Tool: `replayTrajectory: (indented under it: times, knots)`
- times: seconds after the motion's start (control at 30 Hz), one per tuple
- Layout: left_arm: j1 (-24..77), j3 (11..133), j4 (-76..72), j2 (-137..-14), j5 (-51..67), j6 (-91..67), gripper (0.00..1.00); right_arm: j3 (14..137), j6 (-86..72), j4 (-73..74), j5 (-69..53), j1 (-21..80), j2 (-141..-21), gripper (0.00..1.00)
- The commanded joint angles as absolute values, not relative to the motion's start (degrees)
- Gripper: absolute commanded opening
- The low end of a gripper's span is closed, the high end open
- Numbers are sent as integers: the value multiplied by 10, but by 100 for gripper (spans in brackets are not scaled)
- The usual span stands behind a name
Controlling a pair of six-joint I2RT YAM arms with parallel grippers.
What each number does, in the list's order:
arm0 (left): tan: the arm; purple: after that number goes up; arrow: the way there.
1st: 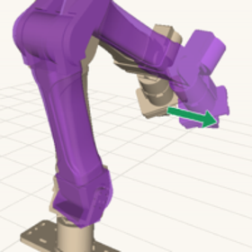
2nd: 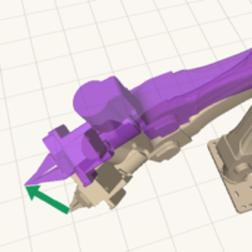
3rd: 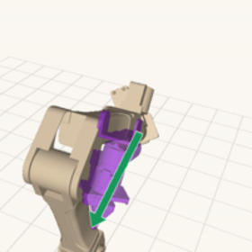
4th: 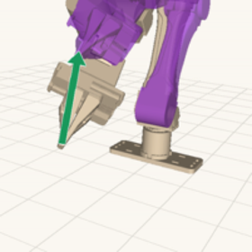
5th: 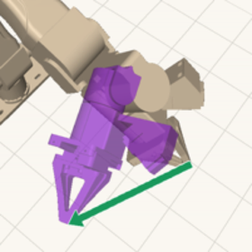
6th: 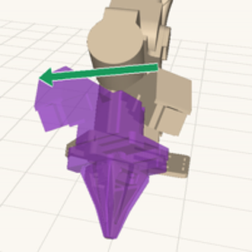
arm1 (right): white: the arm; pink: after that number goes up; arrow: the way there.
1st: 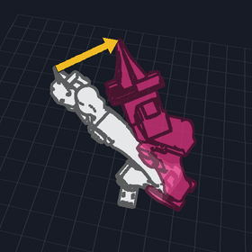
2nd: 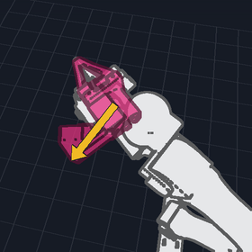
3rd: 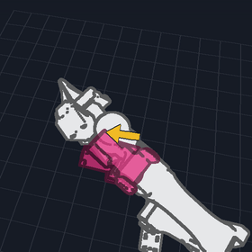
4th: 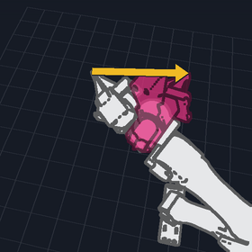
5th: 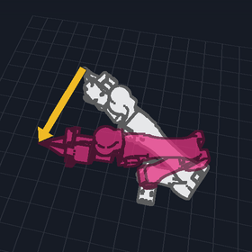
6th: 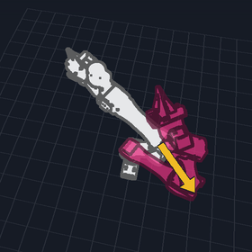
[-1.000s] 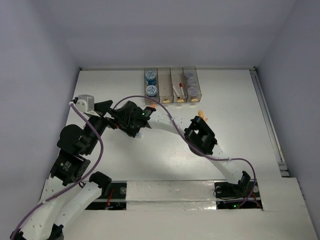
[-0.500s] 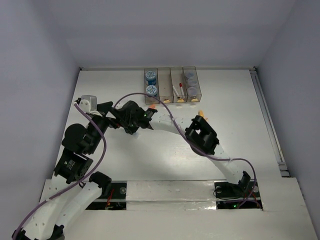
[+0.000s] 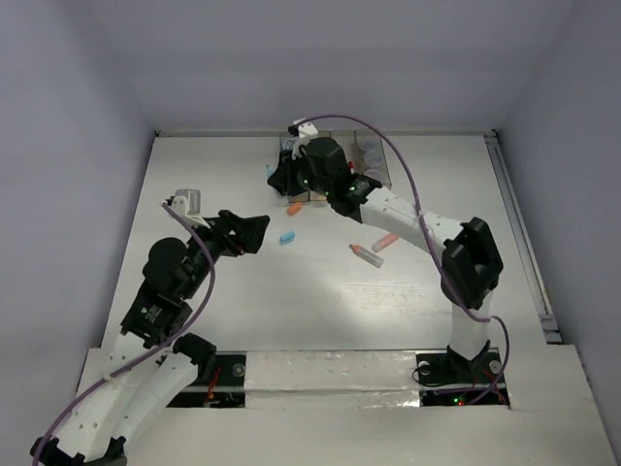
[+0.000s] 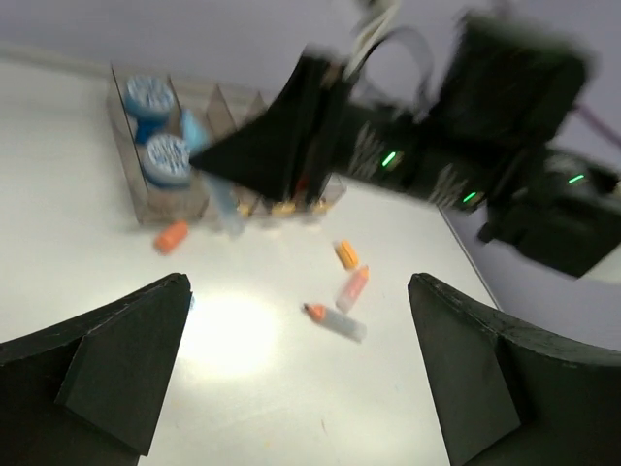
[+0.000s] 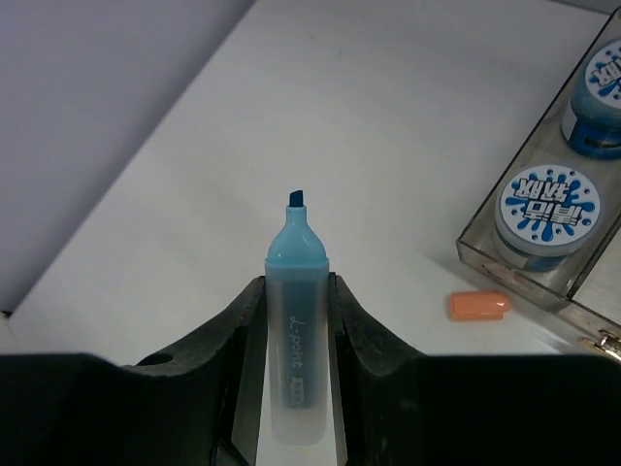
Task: Sort the stationery into containers
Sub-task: Pick up the pen from the center of the board.
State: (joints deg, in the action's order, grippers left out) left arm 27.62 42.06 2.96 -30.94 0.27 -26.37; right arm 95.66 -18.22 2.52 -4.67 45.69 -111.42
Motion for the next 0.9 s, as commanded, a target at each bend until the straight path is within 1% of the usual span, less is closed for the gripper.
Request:
replayTrajectory:
  times: [0.0,0.07,0.2,0.27,0.37,0.4,0.5,0.57,0.73,0.77,0.8,0.87]
  knots:
    - [273,382,26,-319,41,-347,92,928,-228,-18,-50,459,-1080,0]
    - [273,358,15,-328,54,-365,91,908,-236,-25,-43,459,-1059,0]
    - [273,330,-50,-351,65,-388,84,871,-244,-48,-50,459,-1031,0]
    - [273,323,-73,-377,75,-394,81,851,-250,-62,-58,459,-1020,0]
    - [273,318,-110,-413,79,-396,73,832,-259,-73,-63,459,-1007,0]
    - [273,318,-129,-421,81,-396,69,829,-260,-74,-64,459,-1005,0]
    - [273,314,-166,-451,91,-394,64,820,-258,-72,-65,459,-998,0]
    - [273,316,-178,-474,93,-391,62,813,-258,-75,-60,459,-992,0]
    - [273,319,-192,-509,75,-379,50,798,-256,-76,-45,464,-977,0]
    - [273,319,-192,-511,69,-379,50,796,-256,-75,-42,469,-976,0]
    - [273,320,-187,-514,65,-374,48,796,-254,-74,-40,469,-975,0]
    - [273,323,-188,-520,58,-369,47,797,-251,-71,-38,469,-973,0]
